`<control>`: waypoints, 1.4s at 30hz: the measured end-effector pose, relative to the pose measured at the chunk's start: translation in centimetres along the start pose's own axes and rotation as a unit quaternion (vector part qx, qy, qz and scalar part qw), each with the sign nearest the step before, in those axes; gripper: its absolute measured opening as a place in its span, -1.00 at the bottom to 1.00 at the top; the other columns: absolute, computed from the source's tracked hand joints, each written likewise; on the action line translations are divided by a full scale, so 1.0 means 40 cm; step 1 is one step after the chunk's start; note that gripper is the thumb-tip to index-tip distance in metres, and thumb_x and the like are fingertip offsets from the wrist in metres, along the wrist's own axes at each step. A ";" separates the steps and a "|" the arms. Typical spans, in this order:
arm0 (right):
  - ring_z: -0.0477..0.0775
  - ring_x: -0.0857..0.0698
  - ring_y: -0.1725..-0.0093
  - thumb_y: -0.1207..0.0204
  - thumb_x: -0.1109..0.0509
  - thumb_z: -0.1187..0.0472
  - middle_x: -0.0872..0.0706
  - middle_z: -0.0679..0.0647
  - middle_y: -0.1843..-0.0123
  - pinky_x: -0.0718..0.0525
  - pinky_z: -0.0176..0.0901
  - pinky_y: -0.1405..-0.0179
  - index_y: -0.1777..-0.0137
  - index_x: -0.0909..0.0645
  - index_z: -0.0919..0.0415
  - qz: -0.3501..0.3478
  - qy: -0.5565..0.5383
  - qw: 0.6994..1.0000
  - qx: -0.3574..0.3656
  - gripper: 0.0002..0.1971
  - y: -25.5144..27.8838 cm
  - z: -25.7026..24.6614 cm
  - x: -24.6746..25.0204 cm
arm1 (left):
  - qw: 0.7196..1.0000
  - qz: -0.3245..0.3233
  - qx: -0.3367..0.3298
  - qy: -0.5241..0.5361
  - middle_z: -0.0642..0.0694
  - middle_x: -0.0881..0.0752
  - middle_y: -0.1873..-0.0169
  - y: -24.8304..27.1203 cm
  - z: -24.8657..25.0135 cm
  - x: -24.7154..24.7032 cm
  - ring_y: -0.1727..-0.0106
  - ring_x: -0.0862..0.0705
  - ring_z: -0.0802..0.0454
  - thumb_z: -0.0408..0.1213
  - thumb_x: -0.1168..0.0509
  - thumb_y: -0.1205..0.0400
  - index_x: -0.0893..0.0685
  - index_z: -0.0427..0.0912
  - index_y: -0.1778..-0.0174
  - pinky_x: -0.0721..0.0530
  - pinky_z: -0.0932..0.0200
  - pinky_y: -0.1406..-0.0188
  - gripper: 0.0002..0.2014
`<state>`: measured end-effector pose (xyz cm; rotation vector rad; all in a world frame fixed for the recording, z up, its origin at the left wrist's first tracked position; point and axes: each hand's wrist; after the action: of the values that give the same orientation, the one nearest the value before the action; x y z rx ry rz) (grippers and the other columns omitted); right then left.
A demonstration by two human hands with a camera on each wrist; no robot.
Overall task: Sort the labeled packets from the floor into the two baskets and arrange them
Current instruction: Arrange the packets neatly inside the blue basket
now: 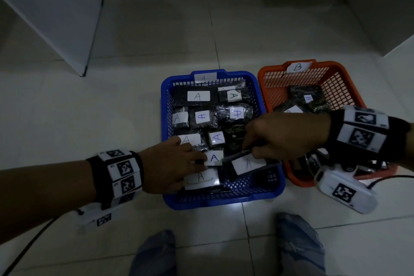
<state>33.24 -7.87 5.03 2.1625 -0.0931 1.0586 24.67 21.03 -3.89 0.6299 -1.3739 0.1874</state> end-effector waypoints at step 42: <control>-0.08 -0.62 0.25 -0.50 -0.52 -0.22 -0.72 -0.09 0.29 -0.64 -0.07 0.15 0.11 -0.80 0.04 -0.141 -0.279 0.942 -0.124 -0.68 -0.157 -0.032 -0.229 | 1.000 0.023 -0.014 -0.016 0.00 -0.53 -0.49 0.012 -0.005 -0.004 -0.29 -0.59 -0.06 0.32 -0.18 -0.61 -0.66 0.15 -0.34 -0.59 -0.14 -0.15 -0.51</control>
<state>28.57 -4.53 -4.56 2.1005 -0.1613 0.2358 24.57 21.57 -3.92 0.5807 -1.4203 0.1948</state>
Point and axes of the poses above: each hand's wrist, its own y-axis away from the middle knuckle, its own x-axis out of the back of the hand, z = x × y
